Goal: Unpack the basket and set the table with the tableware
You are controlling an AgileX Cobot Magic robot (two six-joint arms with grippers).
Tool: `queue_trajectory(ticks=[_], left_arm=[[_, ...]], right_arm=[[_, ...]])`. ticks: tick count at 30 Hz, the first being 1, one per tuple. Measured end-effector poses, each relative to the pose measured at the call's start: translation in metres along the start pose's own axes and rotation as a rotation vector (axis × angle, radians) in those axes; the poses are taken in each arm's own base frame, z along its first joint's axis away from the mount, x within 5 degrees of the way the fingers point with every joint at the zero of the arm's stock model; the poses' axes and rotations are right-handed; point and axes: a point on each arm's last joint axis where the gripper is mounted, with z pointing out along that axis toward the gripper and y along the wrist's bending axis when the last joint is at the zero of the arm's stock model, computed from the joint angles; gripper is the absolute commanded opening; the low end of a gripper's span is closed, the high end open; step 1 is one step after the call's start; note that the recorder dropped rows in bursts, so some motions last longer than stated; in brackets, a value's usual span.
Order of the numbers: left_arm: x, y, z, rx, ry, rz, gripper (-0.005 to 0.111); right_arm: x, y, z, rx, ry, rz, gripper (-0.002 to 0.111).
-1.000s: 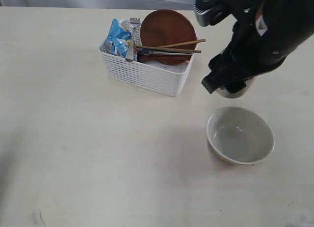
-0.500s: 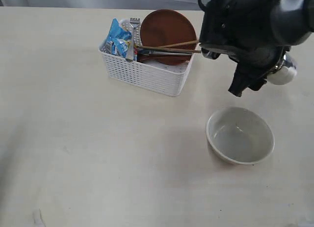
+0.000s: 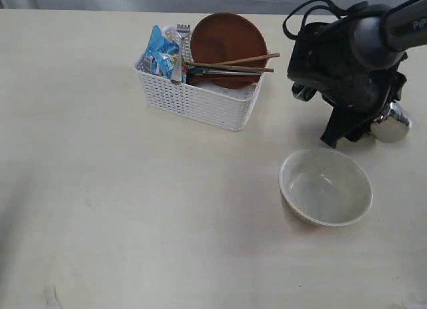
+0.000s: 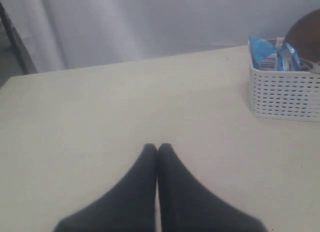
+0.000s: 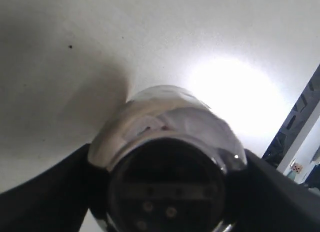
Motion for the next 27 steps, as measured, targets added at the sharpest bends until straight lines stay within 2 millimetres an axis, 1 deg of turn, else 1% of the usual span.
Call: queue_trajectory(ticks=[10,17,27], left_arm=[[0.0,0.0,0.0,0.0,0.0,0.0,0.0],[0.0,0.0,0.0,0.0,0.0,0.0,0.0],[0.0,0.0,0.0,0.0,0.0,0.0,0.0]], right_arm=[[-0.006,0.0,-0.003,-0.041,-0.04,0.0,0.0],[-0.021,0.008,-0.013,-0.221,-0.13,0.065,0.0],[-0.025,0.008,-0.016,-0.253,-0.157,0.073,0.0]])
